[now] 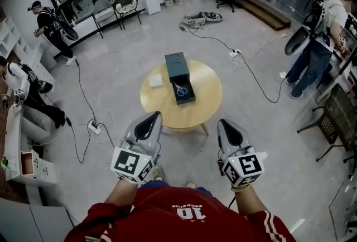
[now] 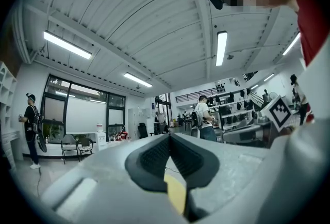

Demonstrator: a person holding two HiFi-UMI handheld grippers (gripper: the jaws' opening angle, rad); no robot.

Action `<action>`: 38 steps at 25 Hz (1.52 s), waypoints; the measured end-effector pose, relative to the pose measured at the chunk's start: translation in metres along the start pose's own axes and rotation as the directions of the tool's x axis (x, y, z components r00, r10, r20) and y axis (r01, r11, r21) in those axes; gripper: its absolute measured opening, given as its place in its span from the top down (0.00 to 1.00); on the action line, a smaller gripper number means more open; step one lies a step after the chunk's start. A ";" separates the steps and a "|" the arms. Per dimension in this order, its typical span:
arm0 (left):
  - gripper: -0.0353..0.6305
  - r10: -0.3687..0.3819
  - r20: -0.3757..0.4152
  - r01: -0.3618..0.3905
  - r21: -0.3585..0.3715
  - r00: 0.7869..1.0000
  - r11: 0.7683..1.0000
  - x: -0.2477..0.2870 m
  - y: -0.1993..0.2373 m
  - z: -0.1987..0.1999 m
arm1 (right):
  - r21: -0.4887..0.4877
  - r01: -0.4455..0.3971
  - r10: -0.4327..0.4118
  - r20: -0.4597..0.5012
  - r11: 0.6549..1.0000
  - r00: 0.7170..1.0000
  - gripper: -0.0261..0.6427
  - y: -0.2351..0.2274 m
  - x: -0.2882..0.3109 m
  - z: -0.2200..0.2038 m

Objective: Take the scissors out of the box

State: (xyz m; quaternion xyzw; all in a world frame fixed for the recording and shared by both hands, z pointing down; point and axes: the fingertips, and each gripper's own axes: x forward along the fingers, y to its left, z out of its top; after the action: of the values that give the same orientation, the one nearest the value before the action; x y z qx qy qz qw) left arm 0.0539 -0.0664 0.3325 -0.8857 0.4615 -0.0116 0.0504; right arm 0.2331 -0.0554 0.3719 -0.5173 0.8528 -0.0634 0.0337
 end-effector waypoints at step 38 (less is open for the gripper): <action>0.94 -0.046 0.055 0.051 -0.091 0.997 0.995 0.073 0.177 -0.032 | -0.055 0.030 -0.030 -0.004 0.998 1.000 0.96 0.041 0.186 0.010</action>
State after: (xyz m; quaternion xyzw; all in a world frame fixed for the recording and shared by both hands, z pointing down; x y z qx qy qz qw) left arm -0.0511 -0.2294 0.3451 -0.8980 0.4382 0.0321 0.0214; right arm 0.1118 -0.2023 0.3579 -0.5305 0.8465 -0.0416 0.0166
